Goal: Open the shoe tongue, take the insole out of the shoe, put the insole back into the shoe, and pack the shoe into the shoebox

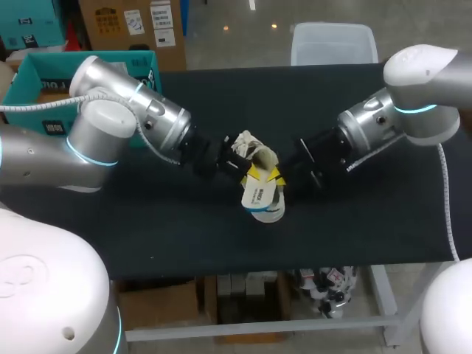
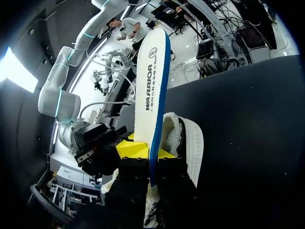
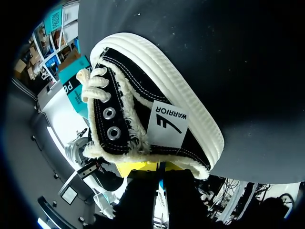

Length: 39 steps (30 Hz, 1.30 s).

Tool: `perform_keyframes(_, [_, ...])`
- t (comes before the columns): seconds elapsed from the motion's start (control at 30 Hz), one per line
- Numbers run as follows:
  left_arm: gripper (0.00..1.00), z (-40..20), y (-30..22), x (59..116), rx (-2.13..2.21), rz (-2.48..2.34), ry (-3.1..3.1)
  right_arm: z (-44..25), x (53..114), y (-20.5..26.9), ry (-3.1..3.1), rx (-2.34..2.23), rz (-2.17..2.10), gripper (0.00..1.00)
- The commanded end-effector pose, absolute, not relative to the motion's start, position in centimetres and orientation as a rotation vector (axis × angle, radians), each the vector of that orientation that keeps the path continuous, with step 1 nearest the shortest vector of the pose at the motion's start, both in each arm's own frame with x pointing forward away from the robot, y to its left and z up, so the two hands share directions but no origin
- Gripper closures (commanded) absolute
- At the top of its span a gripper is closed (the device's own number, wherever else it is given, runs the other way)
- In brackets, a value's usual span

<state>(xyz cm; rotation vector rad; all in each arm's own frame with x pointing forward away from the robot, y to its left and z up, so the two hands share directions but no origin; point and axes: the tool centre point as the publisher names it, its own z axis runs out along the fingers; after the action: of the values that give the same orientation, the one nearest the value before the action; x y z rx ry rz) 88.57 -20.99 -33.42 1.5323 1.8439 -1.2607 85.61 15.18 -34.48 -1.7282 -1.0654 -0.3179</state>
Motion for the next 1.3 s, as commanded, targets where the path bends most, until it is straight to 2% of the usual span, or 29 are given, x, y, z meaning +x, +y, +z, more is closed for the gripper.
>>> perform_keyframes(0.03, [1.0, -34.3, -22.0, 89.5, 1.535, -1.277, 1.847, -35.1, 86.2, 15.7, -1.059, -1.713, -0.296, 1.0])
perform_keyframes(0.3, [1.0, -34.8, -22.1, 89.4, 1.538, -1.286, 1.856, -34.9, 85.9, 15.4, -1.037, -1.721, -0.311, 1.0])
perform_keyframes(0.33, [1.0, -34.8, -22.1, 89.3, 1.537, -1.287, 1.855, -34.8, 85.8, 15.3, -1.035, -1.72, -0.317, 0.94])
perform_keyframes(0.37, [1.0, -34.7, -22.0, 89.2, 1.535, -1.288, 1.854, -34.6, 85.6, 15.3, -1.034, -1.721, -0.323, 0.7])
perform_keyframes(0.43, [1.0, -34.6, -21.9, 89.1, 1.534, -1.287, 1.852, -34.3, 85.2, 15.1, -1.032, -1.727, -0.343, 0.51])
perform_keyframes(0.47, [1.0, -34.6, -21.8, 89.0, 1.533, -1.285, 1.851, -34.0, 84.8, 14.9, -1.033, -1.731, -0.358, 0.21])
perform_keyframes(0.5, [1.0, -34.5, -21.8, 89.0, 1.533, -1.285, 1.85, -33.9, 84.7, 14.8, -1.032, -1.735, -0.364, 0.18])
perform_keyframes(0.53, [1.0, -34.5, -21.7, 88.9, 1.53, -1.284, 1.848, -33.7, 84.3, 14.6, -1.033, -1.734, -0.373, 0.16])
perform_keyframes(0.63, [1.0, -34.4, -21.5, 88.7, 1.522, -1.284, 1.846, -33.5, 83.7, 14.2, -1.03, -1.732, -0.398, 0.27])
perform_keyframes(0.67, [1.0, -34.4, -21.5, 88.7, 1.519, -1.283, 1.846, -33.4, 83.4, 14.1, -1.028, -1.731, -0.406, 0.41])
perform_keyframes(0.7, [1.0, -34.4, -21.5, 88.7, 1.515, -1.283, 1.846, -33.4, 83.3, 14.0, -1.027, -1.728, -0.412, 0.49])
perform_keyframes(0.77, [1.0, -34.4, -21.4, 88.6, 1.512, -1.282, 1.847, -33.4, 83.2, 13.9, -1.026, -1.719, -0.418, 0.54])
perform_keyframes(0.83, [1.0, -34.5, -21.4, 88.5, 1.509, -1.283, 1.847, -33.6, 83.2, 14.0, -1.03, -1.708, -0.42, 0.64])
perform_keyframes(0.87, [1.0, -34.5, -21.5, 88.4, 1.508, -1.284, 1.848, -33.7, 83.3, 14.1, -1.031, -1.706, -0.418, 0.71])
perform_keyframes(0.93, [1.0, -34.5, -21.5, 88.3, 1.504, -1.287, 1.847, -33.9, 83.5, 14.3, -1.036, -1.698, -0.412, 0.93])
perform_keyframes(0.97, [1.0, -34.5, -21.6, 88.3, 1.502, -1.29, 1.846, -34.0, 83.5, 14.4, -1.037, -1.696, -0.411, 0.93])
perform_keyframes(1.0, [1.0, -34.5, -21.6, 88.2, 1.5, -1.292, 1.844, -34.1, 83.6, 14.4, -1.036, -1.687, -0.409, 0.85])
perform_keyframes(1.03, [1.0, -34.4, -21.6, 88.2, 1.494, -1.292, 1.841, -34.1, 83.6, 14.5, -1.034, -1.685, -0.409, 0.73])
perform_keyframes(1.07, [1.0, -34.3, -21.6, 88.1, 1.49, -1.297, 1.836, -34.2, 83.7, 14.6, -1.033, -1.684, -0.408, 0.52])
perform_keyframes(1.1, [1.0, -34.3, -21.6, 88.0, 1.49, -1.298, 1.834, -34.2, 83.7, 14.6, -1.032, -1.68, -0.407, 0.4])
perform_keyframes(1.13, [1.0, -34.2, -21.6, 88.0, 1.489, -1.3, 1.83, -34.3, 83.7, 14.6, -1.031, -1.677, -0.407, 0.35])
perform_keyframes(1.23, [1.0, -34.3, -21.6, 88.0, 1.488, -1.304, 1.826, -34.5, 83.7, 14.6, -1.027, -1.662, -0.412, 0.36])
perform_keyframes(1.27, [1.0, -34.3, -21.6, 87.9, 1.487, -1.305, 1.826, -34.6, 83.8, 14.7, -1.025, -1.658, -0.416, 0.4])
perform_keyframes(1.3, [1.0, -34.4, -21.6, 88.0, 1.486, -1.306, 1.828, -34.6, 83.8, 14.7, -1.025, -1.651, -0.417, 0.51])
